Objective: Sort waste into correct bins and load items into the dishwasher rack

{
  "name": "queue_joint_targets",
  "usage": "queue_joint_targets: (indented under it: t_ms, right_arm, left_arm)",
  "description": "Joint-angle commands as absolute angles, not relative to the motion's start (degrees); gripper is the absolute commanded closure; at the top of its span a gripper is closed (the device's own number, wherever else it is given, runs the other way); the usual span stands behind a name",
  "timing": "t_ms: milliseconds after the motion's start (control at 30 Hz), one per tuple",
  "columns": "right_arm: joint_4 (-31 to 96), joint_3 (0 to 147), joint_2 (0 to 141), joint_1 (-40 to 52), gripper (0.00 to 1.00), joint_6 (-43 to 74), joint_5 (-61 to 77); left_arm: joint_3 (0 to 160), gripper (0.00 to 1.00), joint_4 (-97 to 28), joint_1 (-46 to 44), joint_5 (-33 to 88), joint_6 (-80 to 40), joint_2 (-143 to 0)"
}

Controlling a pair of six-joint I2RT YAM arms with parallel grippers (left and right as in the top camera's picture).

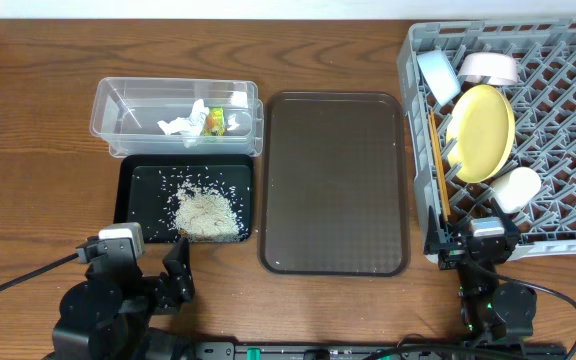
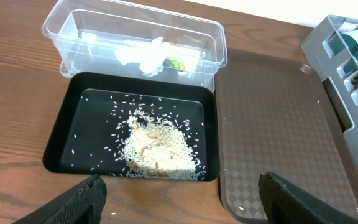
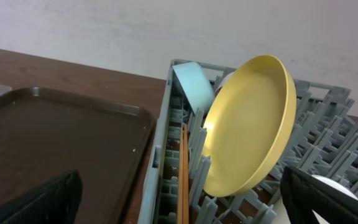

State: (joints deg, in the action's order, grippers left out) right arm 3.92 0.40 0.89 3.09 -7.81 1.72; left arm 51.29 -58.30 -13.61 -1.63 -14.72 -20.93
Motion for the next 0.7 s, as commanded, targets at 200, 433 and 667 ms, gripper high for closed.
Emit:
queue_joint_targets:
  t_ms: [200, 433, 667]
  right_arm:
    - [4.1, 0.3, 0.4, 3.7, 0.01, -8.4, 1.5]
    - [4.1, 0.3, 0.4, 3.7, 0.01, -8.4, 1.5]
    - [4.1, 0.3, 0.4, 3.7, 0.01, -8.4, 1.5]
  left_arm:
    - [51.1, 0.19, -58.2, -13.8, -1.5, -13.8, -20.8]
    - [49.5, 0.19, -57.6, -10.0, -0.9, -12.1, -19.7]
    - [33.1, 0.19, -38.1, -3.2, -0.4, -7.0, -12.1]
